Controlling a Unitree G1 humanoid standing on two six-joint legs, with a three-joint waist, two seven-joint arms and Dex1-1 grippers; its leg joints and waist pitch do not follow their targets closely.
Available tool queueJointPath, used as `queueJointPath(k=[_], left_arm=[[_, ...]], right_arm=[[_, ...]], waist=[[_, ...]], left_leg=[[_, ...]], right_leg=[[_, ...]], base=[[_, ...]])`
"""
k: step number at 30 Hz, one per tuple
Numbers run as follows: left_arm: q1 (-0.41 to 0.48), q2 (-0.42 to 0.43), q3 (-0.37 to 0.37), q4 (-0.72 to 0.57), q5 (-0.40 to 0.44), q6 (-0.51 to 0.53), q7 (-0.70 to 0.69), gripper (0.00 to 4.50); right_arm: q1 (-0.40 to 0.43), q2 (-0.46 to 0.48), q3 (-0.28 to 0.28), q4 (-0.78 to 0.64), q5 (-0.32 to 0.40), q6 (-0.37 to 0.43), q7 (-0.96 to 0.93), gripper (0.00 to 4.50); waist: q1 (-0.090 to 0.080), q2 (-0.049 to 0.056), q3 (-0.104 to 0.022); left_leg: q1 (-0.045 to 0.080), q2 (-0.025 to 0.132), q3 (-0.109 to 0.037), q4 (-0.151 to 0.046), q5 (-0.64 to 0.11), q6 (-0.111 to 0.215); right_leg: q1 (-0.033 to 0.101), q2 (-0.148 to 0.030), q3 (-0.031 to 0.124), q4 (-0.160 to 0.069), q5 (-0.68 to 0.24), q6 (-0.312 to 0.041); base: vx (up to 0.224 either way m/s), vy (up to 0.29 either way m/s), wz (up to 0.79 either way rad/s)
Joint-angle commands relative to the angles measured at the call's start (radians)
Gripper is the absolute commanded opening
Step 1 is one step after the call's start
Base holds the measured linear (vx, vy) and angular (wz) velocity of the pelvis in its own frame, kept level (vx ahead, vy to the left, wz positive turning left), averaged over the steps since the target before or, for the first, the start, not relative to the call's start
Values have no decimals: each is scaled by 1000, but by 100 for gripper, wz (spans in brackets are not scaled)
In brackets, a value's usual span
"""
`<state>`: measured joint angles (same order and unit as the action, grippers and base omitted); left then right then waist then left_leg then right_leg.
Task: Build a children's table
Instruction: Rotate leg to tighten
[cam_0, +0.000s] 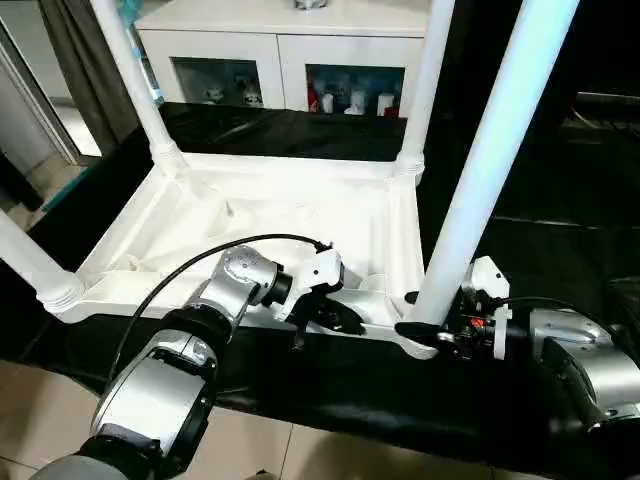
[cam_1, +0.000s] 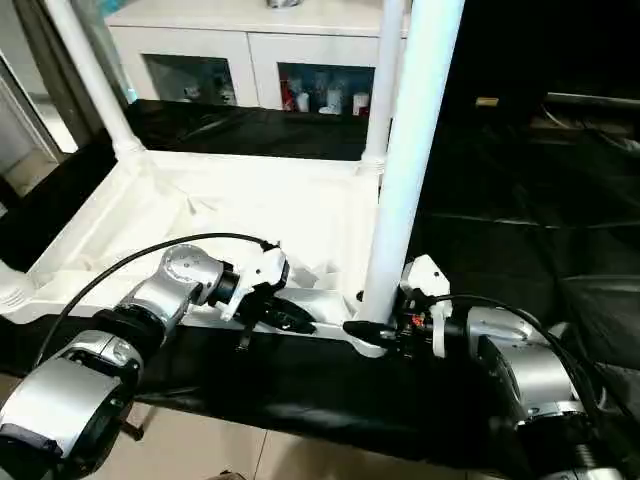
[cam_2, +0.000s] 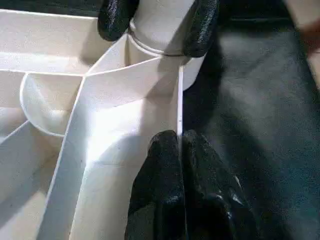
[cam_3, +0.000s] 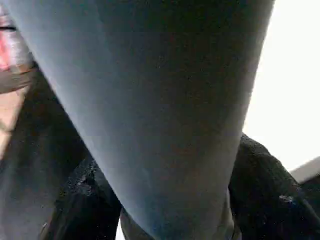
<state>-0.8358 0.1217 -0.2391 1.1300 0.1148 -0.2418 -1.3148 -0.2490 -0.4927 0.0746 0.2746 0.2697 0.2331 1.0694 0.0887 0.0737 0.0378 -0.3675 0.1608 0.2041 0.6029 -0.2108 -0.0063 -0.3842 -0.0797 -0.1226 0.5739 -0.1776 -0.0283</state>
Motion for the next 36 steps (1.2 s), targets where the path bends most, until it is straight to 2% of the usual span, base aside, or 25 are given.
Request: queueJointPath(k=[1, 2, 3, 5, 7, 8, 10, 11, 12, 14, 15, 16, 17, 18, 19, 21, 22, 26, 27, 29, 30, 31, 32, 33, 36], left_arm=[[-41, -36, 28, 28, 7, 20, 171, 0], [-56, -54, 43, 47, 10, 39, 266, 0], [-57, -56, 44, 48, 11, 41, 274, 0], [-79, -99, 63, 68, 7, 76, 396, 0], [-86, -112, 67, 74, 9, 85, 440, 0], [-102, -149, 74, 90, 10, 107, 544, 0], [-110, -169, 77, 100, 10, 115, 598, 0], [-116, -182, 76, 108, 13, 115, 632, 0], [-119, -190, 74, 112, 16, 114, 650, 0], [-124, -209, 70, 118, 24, 105, 665, 0], [-124, -211, 70, 119, 25, 104, 663, 0], [-123, -215, 65, 120, 33, 96, 652, 0], [-121, -214, 60, 119, 38, 89, 646, 0], [-120, -212, 56, 118, 41, 82, 638, 0], [-120, -212, 56, 118, 41, 82, 638, 0], [-114, -202, 52, 115, 42, 68, 614, 0], [-112, -198, 50, 116, 42, 63, 609, 0], [-107, -185, 41, 119, 47, 47, 584, 0], [-106, -184, 40, 120, 48, 46, 581, 0], [-102, -173, 35, 120, 53, 36, 556, 0], [-102, -173, 35, 120, 53, 36, 556, 0], [-100, -169, 34, 120, 54, 29, 545, 0], [-97, -164, 33, 118, 52, 20, 524, 0], [-95, -163, 34, 117, 50, 17, 516, 0], [-92, -163, 36, 115, 44, 11, 498, 0]], right_arm=[[4, 41, 45, 23, -30, 9, -49, 247], [0, 72, 40, 58, -69, 0, -134, 244], [0, 74, 40, 61, -72, 0, -141, 240], [-24, 142, 8, 138, -122, -7, -334, 236], [-35, 167, -10, 163, -128, -3, -402, 235], [-64, 233, -62, 215, -125, 12, -563, 232], [-81, 267, -90, 239, -123, 16, -644, 216], [-95, 292, -108, 260, -125, 13, -700, 211], [-106, 308, -118, 276, -128, 9, -734, 209], [-127, 340, -116, 304, -150, -8, -784, 209], [-129, 344, -110, 306, -157, -13, -784, 209], [-132, 353, -85, 308, -179, -40, -773, 209], [-132, 352, -76, 305, -184, -52, -764, 209], [-129, 350, -69, 299, -182, -64, -742, 258], [-129, 350, -69, 299, -182, -64, -742, 258], [-122, 335, -76, 272, -155, -74, -678, 273], [-120, 323, -77, 259, -148, -76, -648, 279], [-97, 254, -53, 202, -128, -92, -512, 314], [-93, 244, -51, 193, -125, -94, -490, 314], [-48, 149, -51, 121, -89, -82, -348, 314], [-48, 149, -51, 121, -89, -82, -348, 314], [-22, 91, -62, 87, -66, -74, -274, 314], [14, 10, -93, 44, -28, -54, -180, 314], [25, -13, -106, 32, -15, -45, -155, 314], [50, -68, -139, 1, 22, -17, -90, 314]], waist=[[-7, -27, -52], [-10, -30, -49], [-13, -32, -50], [-19, -30, -48], [-35, -29, -49], [-41, -27, -50], [-50, -29, -51], [-57, -22, -52], [-60, -21, -52], [-65, -21, -54], [-66, -16, -53], [-67, -20, -54], [-66, -19, -53], [-67, -20, -53], [-68, -20, -54], [-67, -19, -54], [-66, -24, -54], [-64, -27, -54], [-65, -27, -53], [-59, -30, -53], [-58, -30, -55], [-55, -31, -56], [-50, -33, -56], [-46, -32, -55], [-45, -35, -54]], left_leg=[[13, 88, -42, -72, -173, 90], [15, 87, -44, -74, -183, 78], [15, 87, -45, -75, -185, 70], [17, 84, -46, -77, -188, 59], [19, 83, -49, -79, -202, 48], [18, 83, -50, -78, -201, 51], [16, 82, -51, -78, -205, 49], [14, 81, -51, -78, -203, 51], [11, 82, -52, -78, -199, 53], [10, 79, -49, -75, -189, 69], [8, 78, -51, -76, -192, 71], [11, 77, -48, -74, -198, 77], [10, 77, -48, -75, -198, 81], [10, 79, -49, -75, -201, 84], [11, 80, -49, -75, -200, 84], [10, 81, -49, -75, -201, 92], [8, 82, -49, -75, -196, 100], [8, 80, -46, -70, -192, 122], [5, 79, -46, -71, -189, 125], [6, 80, -45, -68, -179, 139], [4, 79, -45, -67, -167, 146], [4, 80, -45, -66, -156, 154], [4, 79, -44, -64, -152, 166], [1, 80, -43, -62, -149, 180], [-5, 77, -44, -61, -145, 186]], right_leg=[[40, -107, 67, -81, -314, -167], [41, -106, 66, -86, -345, -156], [41, -106, 66, -85, -351, -153], [40, -107, 66, -92, -377, -146], [39, -106, 65, -94, -386, -144], [41, -106, 66, -94, -374, -146], [43, -106, 65, -94, -358, -154], [43, -105, 66, -92, -331, -163], [45, -106, 67, -91, -317, -165], [44, -105, 66, -87, -278, -176], [47, -105, 66, -87, -281, -175], [46, -105, 66, -90, -288, -170], [47, -106, 66, -90, -290, -171], [47, -104, 66, -90, -287, -172], [47, -104, 66, -88, -281, -173], [48, -105, 67, -87, -270, -178], [51, -106, 67, -84, -260, -182], [51, -106, 67, -85, -262, -181], [52, -105, 67, -84, -261, -180], [53, -105, 66, -87, -271, -168], [56, -104, 65, -84, -260, -167], [52, -101, 65, -81, -241, -170], [56, -102, 64, -81, -238, -166], [57, -100, 63, -80, -236, -165], [56, -98, 57, -83, -260, -155]], base=[[0, 0, 0], [0, 0, 0], [0, 0, 0], [0, 0, 0], [0, 0, 0], [0, 0, 0], [0, 0, 0], [0, 0, 0], [0, 0, 0], [0, 0, 0], [0, 0, 0], [0, 0, 0], [0, 0, 0], [0, 0, 0], [0, 0, 0], [0, 0, 0], [0, 0, 0], [0, 0, 0], [0, 0, 0], [0, 0, 0], [0, 0, 0], [0, 0, 0], [0, 0, 0], [0, 0, 0], [0, 0, 0]])
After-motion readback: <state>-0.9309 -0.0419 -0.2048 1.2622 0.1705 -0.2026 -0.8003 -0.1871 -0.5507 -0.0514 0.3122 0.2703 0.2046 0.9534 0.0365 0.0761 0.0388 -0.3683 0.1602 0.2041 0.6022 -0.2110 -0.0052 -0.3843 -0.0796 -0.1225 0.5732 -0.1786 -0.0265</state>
